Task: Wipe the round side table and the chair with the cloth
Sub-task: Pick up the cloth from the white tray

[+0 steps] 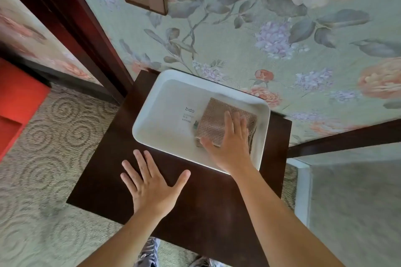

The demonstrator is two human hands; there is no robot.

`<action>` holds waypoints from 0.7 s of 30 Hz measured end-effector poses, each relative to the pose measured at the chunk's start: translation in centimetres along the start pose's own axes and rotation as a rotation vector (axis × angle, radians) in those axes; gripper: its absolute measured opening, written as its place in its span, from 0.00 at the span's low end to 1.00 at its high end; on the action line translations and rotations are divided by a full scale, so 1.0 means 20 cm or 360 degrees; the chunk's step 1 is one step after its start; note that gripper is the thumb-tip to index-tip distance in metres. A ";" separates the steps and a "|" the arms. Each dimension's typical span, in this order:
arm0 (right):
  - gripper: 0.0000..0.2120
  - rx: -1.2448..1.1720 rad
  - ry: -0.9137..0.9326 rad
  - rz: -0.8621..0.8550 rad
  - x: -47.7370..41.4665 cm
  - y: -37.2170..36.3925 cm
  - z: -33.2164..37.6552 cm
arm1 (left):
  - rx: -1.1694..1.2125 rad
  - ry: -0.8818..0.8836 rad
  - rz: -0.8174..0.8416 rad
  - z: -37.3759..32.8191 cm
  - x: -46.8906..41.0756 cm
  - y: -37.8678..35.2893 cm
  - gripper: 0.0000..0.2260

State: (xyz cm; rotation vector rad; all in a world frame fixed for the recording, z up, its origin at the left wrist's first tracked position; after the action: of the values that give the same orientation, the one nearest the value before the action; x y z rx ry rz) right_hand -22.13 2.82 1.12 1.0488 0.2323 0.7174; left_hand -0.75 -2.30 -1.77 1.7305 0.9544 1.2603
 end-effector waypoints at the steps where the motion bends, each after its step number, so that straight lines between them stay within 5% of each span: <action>1: 0.51 0.0052 0.0037 -0.0042 -0.03 -0.03 0.00 | -0.0033 0.0038 -0.0031 -0.01 -0.01 -0.03 0.57; 8: 0.59 0.0449 0.0107 -0.0199 -0.15 -0.18 -0.04 | -0.0060 0.0008 -0.0262 0.00 -0.04 -0.13 0.62; 21: 0.33 0.0378 0.0089 -0.0256 -0.13 -0.20 -0.01 | -0.0074 -0.0075 -0.0219 -0.01 -0.01 -0.10 0.60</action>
State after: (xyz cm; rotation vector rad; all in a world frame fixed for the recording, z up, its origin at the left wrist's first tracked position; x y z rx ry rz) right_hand -22.61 0.15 -2.76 1.2208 0.4534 0.5831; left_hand -1.34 -1.66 -3.58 1.6231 0.9915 1.1396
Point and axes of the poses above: each hand's wrist, its own x-axis away from the middle knuckle, its own y-axis out of the back of the hand, z = x × y, the point moved 3 cm from there along -x, towards the middle knuckle, and after that the axes turned 14 degrees about -z, right-handed, at the moved point
